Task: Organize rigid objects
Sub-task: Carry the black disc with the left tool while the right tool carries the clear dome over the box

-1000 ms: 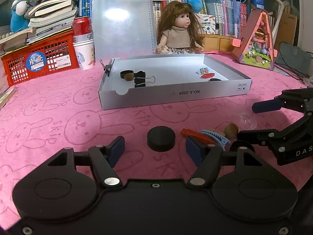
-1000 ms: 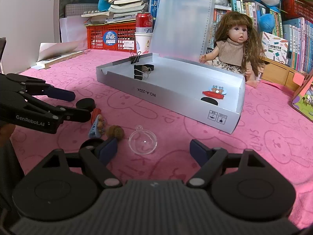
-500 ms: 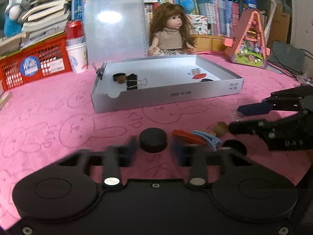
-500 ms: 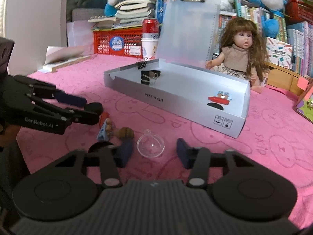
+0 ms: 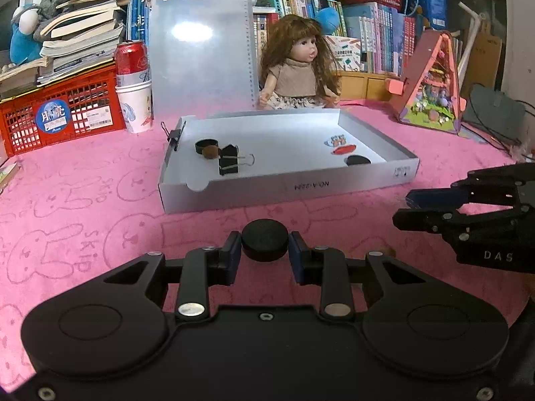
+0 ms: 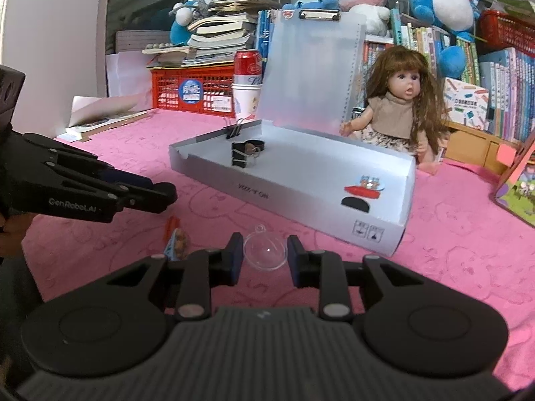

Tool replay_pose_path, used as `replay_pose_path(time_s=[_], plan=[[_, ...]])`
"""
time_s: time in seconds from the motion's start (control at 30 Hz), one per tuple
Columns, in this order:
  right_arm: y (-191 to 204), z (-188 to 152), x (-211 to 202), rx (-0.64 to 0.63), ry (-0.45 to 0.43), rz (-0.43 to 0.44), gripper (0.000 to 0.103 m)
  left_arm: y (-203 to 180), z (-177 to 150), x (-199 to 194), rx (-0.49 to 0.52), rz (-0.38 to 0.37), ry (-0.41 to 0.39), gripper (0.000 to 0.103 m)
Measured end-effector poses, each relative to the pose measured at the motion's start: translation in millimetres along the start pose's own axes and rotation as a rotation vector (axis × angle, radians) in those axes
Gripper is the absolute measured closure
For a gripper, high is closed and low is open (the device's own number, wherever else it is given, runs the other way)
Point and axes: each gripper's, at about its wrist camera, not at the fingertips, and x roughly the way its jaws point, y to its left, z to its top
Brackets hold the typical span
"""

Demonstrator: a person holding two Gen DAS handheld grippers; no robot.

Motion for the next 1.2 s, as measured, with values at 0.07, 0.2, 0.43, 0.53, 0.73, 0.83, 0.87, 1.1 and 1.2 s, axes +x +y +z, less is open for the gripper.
replay_pose_path(time_s=[0.07, 0.2, 0.43, 0.53, 0.73, 0.83, 0.87, 1.1, 1.2], plan=[[0.2, 3.1, -0.8, -0.006, -0.001, -0.013, 0.070, 2.2, 6.5, 0.3, -0.012, 0.004, -0.007, 0.074], [0.5, 11.4, -2.5, -0.026, -0.010, -0.045, 0.070, 8.0, 21.1, 1.8, -0.041, 0.001, -0.021, 0.074], [-9.3, 28.4, 3.7, -0.002, -0.021, -0.116, 0.070, 15.2, 45.8, 11.8, -0.057, 0.025, -0.056, 0.074], [-16.8, 35.6, 8.9, 0.019, -0.022, -0.147, 0.070, 18.7, 55.1, 17.7, -0.066, 0.028, -0.060, 0.074], [-30.7, 46.4, 24.2, 0.047, -0.002, -0.218, 0.070, 26.6, 68.7, 36.2, -0.100, 0.012, -0.027, 0.074], [-33.8, 48.2, 32.3, 0.052, 0.025, -0.243, 0.070, 33.0, 72.8, 48.0, -0.151, -0.015, 0.005, 0.074], [-35.4, 48.8, 35.4, 0.057, 0.036, -0.248, 0.070, 34.9, 74.1, 51.9, -0.162, -0.015, 0.012, 0.074], [-57.6, 56.1, 54.0, 0.166, 0.116, -0.220, 0.070, 37.2, 81.2, 76.5, -0.167, -0.010, 0.060, 0.074], [-67.4, 60.9, 63.3, 0.221, 0.164, -0.194, 0.070, 37.0, 81.9, 86.9, -0.172, -0.004, 0.088, 0.074]])
